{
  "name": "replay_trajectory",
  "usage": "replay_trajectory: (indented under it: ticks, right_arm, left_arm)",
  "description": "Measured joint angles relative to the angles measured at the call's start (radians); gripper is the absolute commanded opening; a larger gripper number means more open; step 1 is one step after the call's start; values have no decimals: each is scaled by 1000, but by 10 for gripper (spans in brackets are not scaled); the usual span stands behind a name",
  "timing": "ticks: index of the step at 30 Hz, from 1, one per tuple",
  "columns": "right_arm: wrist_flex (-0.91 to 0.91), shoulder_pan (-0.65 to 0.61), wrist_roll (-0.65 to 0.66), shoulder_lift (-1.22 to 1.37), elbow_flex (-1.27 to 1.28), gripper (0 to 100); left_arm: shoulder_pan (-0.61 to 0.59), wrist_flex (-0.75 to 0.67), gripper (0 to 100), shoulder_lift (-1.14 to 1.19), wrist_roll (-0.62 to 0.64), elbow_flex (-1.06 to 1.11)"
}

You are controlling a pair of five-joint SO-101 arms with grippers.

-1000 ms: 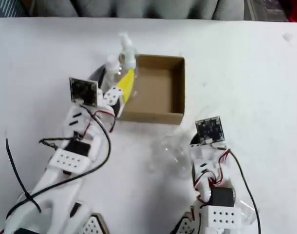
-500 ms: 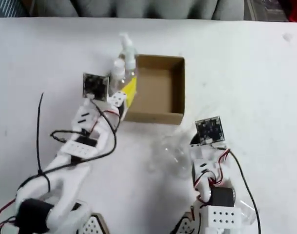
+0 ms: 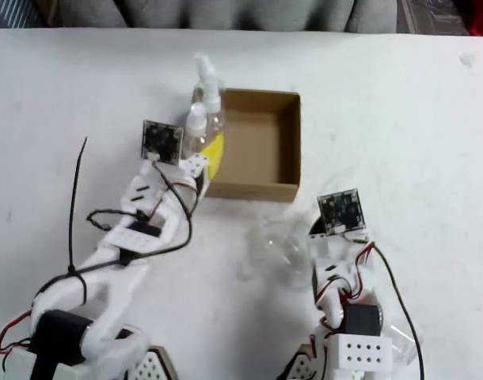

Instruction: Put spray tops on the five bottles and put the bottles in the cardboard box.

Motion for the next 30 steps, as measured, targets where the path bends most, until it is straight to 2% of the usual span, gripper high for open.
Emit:
replay_trajectory:
  ticks: [13, 18, 24, 30]
  right_arm:
    - [0, 0, 0, 0, 0, 15]
    - [0, 0, 0, 0, 0, 15]
    - [0, 0, 0, 0, 0, 15]
    - [0, 0, 0, 0, 0, 15]
  left_arm:
    - [0, 0, 20, 2, 0, 0]
    - [0, 0, 20, 72, 0, -8]
    - [2, -107, 21, 123, 0, -8]
    - [2, -132, 24, 173, 0, -8]
